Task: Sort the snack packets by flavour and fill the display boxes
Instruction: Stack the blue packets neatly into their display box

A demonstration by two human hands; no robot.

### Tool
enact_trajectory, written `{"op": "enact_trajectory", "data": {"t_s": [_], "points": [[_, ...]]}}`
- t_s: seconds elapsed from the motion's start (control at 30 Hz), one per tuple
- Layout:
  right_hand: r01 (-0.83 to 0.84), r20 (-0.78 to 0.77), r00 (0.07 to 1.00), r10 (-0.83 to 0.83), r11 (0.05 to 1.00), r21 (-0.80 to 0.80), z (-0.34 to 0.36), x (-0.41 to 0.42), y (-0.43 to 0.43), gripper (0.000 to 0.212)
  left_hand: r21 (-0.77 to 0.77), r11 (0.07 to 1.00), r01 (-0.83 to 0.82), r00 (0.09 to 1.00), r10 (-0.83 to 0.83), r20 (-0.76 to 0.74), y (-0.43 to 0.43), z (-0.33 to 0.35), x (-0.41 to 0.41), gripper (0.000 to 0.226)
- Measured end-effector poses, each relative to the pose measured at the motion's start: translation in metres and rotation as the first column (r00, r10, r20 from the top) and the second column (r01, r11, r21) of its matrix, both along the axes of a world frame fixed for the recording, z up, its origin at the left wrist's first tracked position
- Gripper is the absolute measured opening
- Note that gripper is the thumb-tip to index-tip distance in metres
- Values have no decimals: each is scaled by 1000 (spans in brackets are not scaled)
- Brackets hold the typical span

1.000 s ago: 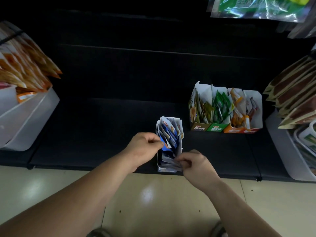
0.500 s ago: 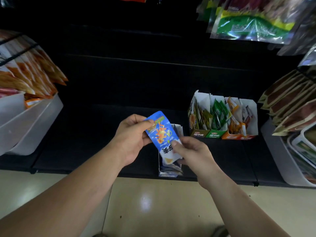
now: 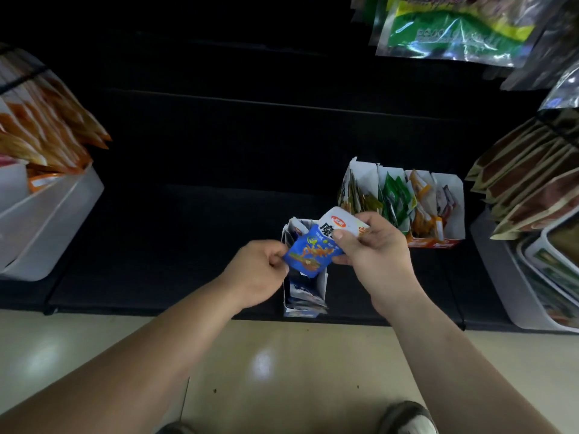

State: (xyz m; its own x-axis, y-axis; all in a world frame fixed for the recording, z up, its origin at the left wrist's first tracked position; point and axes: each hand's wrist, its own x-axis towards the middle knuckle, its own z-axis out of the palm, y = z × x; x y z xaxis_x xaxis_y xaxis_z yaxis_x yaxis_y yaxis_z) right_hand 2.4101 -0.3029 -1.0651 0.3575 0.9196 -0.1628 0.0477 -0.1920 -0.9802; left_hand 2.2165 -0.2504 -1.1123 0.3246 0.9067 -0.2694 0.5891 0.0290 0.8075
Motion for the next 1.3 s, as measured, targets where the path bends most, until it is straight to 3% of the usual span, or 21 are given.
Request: {"op": "enact_trajectory", "data": {"t_s": [0.1,0.37,0.53,0.63,0.73,0.8,0.97,1.1,1.2,1.3], "points": [[-167,162,972,169,986,-29,-2,7,-1,17,-43,999,-15,998,13,-55,-1,-10,0,24],[-278,242,913,329,935,-221,-55,1,-32,11,-128,991,-27,999,21,-44,-2,-26,-6,21],[-316,568,715,408,913,-259,-86,0,-37,20,-141,982,-124,992,126,7,1,-28,-9,20],[-317,628,602,492,870,-378,-86,-1,-34,25,-113,983,-146,987,152,47,2,-27,-5,17],[-310,564,630,534,839,-448,-86,-3,-30,25,-122,982,-141,987,149,59,3,-24,4,26],[-287,555,689,466,879,-382,-87,-5,-28,19,-141,982,-125,989,134,59,3,-25,9,38],[-179,463,848,259,961,-209,-84,-6,-22,16,-97,992,-76,997,79,20,2,-31,17,13],[-213,340,894,294,943,-254,-76,-6,-19,28,-156,976,-153,980,170,100,0,-22,16,14],[-221,277,913,298,935,-276,-73,-6,-19,34,-274,930,-245,919,313,240,8,-3,11,14],[-200,252,930,268,943,-266,-64,-9,-19,33,-430,849,-307,785,481,390,15,17,-3,13]]}}
